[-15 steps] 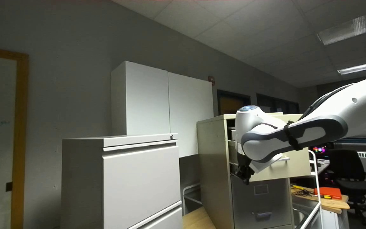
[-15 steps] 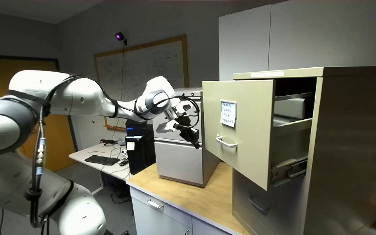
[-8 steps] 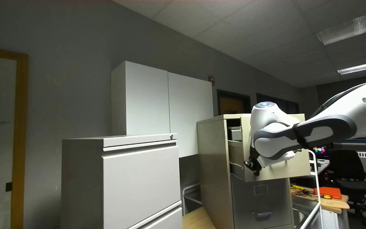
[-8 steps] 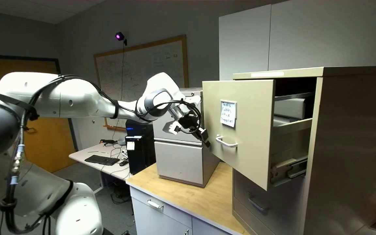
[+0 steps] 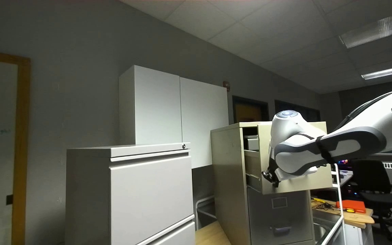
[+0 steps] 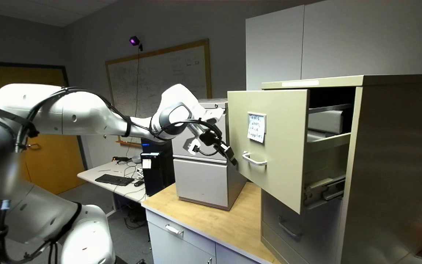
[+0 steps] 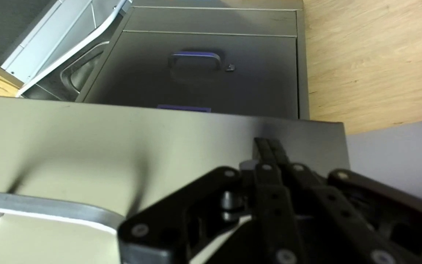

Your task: Push the drawer on the right filing cabinet closed

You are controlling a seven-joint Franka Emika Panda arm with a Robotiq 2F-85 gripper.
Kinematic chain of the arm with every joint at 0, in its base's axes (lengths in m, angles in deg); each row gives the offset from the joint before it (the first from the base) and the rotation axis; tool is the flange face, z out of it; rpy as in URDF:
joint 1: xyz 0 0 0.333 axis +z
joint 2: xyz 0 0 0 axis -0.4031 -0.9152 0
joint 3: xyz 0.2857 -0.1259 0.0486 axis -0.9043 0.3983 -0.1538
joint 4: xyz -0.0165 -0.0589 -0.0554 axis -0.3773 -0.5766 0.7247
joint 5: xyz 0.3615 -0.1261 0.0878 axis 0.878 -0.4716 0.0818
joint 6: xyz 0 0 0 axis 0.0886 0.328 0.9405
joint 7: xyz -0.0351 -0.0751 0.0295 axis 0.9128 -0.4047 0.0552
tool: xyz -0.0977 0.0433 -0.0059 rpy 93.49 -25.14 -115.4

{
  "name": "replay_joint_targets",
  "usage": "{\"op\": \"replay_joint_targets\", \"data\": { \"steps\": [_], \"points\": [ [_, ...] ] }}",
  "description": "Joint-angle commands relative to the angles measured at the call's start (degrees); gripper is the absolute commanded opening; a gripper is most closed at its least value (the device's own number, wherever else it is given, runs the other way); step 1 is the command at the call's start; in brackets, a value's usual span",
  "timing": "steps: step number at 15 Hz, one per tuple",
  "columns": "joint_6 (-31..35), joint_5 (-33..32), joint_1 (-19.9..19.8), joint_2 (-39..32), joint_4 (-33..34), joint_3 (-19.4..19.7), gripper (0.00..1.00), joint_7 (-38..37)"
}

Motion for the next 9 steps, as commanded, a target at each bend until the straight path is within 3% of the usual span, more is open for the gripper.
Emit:
{"op": "replay_joint_targets", "data": {
  "steps": [1, 9],
  "points": [
    [6.2, -2.5, -1.7, -3.4, 3.4, -1.3, 0.00, -1.5],
    [6.9, -6.2, -2.0, -13.6, 11.4, -2.4, 0.00, -1.3]
  ]
}}
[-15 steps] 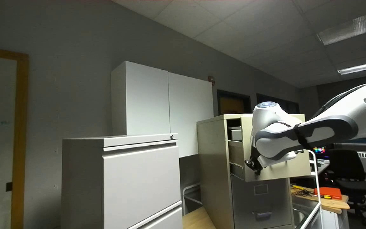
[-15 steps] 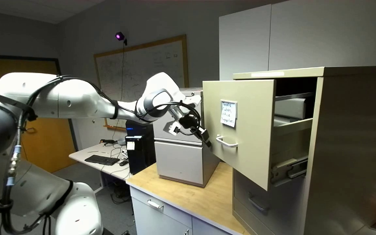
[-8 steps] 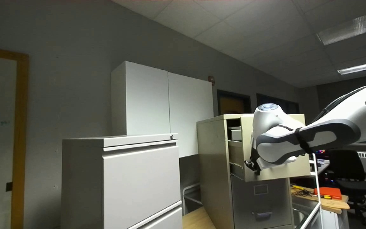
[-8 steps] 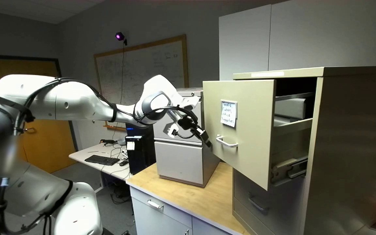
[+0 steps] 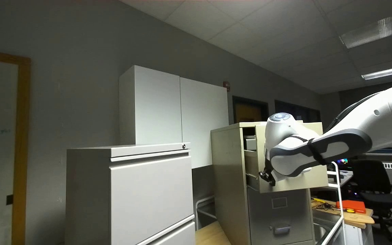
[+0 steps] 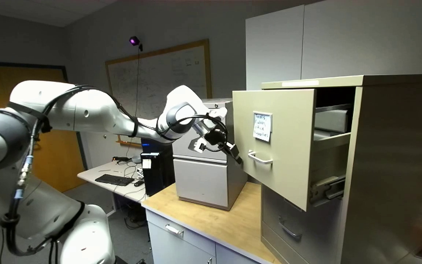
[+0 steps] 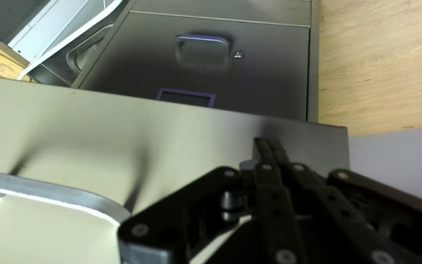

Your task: Push the drawer on the right filing cabinet closed

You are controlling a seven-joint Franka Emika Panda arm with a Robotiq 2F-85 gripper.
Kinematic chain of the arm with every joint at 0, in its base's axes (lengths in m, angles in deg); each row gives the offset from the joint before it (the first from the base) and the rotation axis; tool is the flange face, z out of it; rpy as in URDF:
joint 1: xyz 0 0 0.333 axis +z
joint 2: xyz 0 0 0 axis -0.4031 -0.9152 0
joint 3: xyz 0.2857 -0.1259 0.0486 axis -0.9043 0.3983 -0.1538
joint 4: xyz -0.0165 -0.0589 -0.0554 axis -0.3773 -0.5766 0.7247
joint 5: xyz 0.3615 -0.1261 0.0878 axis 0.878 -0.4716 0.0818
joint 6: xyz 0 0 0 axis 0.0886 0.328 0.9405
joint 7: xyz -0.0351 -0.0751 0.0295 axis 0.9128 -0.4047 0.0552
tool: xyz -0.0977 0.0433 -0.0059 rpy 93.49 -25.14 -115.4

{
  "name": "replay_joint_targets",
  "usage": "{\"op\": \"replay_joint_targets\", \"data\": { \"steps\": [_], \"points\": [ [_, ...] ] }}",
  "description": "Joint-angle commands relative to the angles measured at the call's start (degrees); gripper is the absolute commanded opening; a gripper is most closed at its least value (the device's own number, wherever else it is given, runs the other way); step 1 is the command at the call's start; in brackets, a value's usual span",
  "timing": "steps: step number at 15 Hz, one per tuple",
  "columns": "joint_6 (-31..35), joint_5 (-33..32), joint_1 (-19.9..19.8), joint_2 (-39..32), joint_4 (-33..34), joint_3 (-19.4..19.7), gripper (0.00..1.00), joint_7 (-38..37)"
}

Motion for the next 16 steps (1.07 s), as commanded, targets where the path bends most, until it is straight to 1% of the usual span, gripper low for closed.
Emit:
{"op": "replay_joint_targets", "data": {
  "steps": [1, 7, 15, 16],
  "points": [
    [5.2, -3.6, -0.8, -10.6, 10.1, -1.2, 0.00, -1.5],
    [4.2, -7.5, 0.5, -19.2, 18.5, 0.2, 0.00, -1.5],
    [0.9, -5.7, 4.0, -27.3, 28.2, 3.6, 0.00, -0.1],
    [0.7, -5.1, 2.5, -28.3, 29.3, 2.4, 0.00, 0.2]
  ]
}}
